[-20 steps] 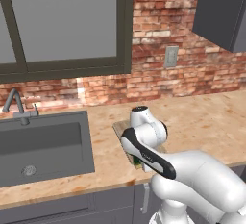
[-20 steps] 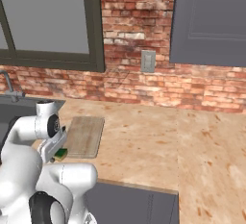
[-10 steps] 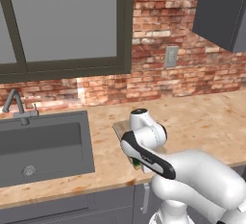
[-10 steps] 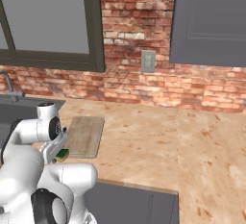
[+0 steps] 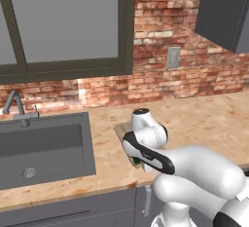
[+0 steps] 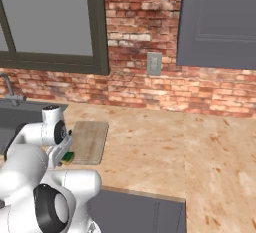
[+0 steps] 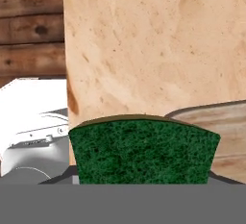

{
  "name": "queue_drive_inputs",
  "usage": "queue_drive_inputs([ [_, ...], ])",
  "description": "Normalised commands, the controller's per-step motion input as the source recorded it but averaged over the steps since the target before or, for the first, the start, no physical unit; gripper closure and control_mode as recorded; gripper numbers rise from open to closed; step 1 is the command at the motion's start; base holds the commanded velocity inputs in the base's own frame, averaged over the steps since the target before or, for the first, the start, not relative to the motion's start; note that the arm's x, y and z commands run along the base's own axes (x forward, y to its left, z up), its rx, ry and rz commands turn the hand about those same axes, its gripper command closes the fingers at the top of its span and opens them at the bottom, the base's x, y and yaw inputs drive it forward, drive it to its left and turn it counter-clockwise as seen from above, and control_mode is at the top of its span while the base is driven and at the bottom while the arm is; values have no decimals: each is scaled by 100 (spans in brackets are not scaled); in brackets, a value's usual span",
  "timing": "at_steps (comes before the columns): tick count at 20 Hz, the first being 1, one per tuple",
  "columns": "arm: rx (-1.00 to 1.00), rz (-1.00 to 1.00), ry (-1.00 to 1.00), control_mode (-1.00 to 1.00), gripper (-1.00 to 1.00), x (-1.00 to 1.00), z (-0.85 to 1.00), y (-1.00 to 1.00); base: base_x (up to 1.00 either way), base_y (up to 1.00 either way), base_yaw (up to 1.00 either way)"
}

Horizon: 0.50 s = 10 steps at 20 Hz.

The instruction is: Pick up the sponge from the counter and clean the cutting board by briefly scrubbing or pressing down on the cutting board. Once finished, release the sponge.

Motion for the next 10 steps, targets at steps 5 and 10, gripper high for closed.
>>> queue_drive_inputs([
  [5, 0, 0, 0, -100, 100, 35, -1, 6, 0, 0, 0],
  [10, 0, 0, 0, -100, 100, 44, -8, 10, 0, 0, 0],
])
